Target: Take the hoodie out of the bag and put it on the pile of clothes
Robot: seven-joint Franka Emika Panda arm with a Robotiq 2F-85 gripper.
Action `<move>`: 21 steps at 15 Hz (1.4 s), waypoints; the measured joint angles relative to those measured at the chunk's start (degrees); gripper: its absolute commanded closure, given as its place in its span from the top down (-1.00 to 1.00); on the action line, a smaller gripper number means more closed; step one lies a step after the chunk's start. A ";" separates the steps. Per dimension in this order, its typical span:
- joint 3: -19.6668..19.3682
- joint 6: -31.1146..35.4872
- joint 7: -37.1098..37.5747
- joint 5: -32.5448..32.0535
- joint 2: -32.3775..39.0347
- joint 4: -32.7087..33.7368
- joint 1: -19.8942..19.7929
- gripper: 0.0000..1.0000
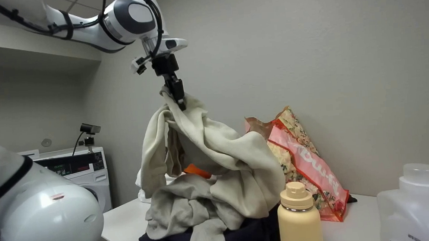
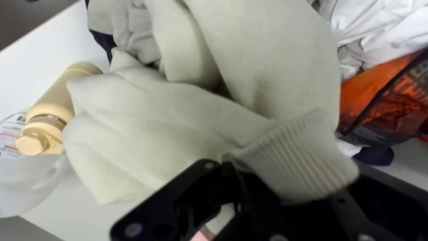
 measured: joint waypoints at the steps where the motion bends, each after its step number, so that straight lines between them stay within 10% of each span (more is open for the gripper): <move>1: 0.15 0.09 0.01 1.05 -0.04 -1.77 0.47 -0.83; 8: 4.09 15.56 1.73 1.54 1.56 -15.63 0.54 -0.80; 9: 4.75 19.00 2.55 1.25 2.16 -17.27 0.27 -0.06; 17: 6.55 26.56 8.88 -7.57 6.65 -20.39 -2.53 0.97; 21: 6.63 30.48 12.40 -15.31 7.75 -18.41 -5.53 1.00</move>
